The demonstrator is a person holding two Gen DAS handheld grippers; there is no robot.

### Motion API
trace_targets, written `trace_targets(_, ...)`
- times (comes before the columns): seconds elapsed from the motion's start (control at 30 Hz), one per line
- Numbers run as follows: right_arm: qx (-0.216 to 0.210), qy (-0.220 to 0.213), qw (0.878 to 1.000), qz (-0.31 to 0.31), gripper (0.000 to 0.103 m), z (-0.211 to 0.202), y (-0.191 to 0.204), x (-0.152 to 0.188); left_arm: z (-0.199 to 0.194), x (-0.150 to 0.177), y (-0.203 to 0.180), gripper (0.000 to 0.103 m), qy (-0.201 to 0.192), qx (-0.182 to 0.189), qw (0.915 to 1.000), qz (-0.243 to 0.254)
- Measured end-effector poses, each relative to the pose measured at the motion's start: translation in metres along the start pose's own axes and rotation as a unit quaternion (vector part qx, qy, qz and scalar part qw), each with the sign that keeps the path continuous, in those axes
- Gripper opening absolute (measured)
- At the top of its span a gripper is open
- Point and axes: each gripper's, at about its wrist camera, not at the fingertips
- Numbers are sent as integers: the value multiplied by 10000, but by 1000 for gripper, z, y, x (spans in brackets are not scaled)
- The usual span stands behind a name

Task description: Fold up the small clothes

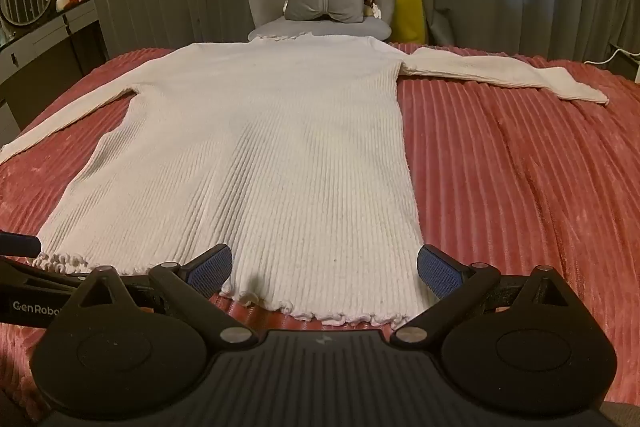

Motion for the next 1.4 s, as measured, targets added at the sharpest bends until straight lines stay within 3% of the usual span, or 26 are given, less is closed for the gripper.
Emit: trace_targets(1.4,-35,-71,10000,-27,99,-1,1,1,1,3,0,103,35,-16,10000,3)
Point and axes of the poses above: each gripper's, at about its wrist camera, not at the fingertips, and z roughly the way its jaws point, y to its left, x to its underside, and after that the axes turned 6 degrees about x, right-handed
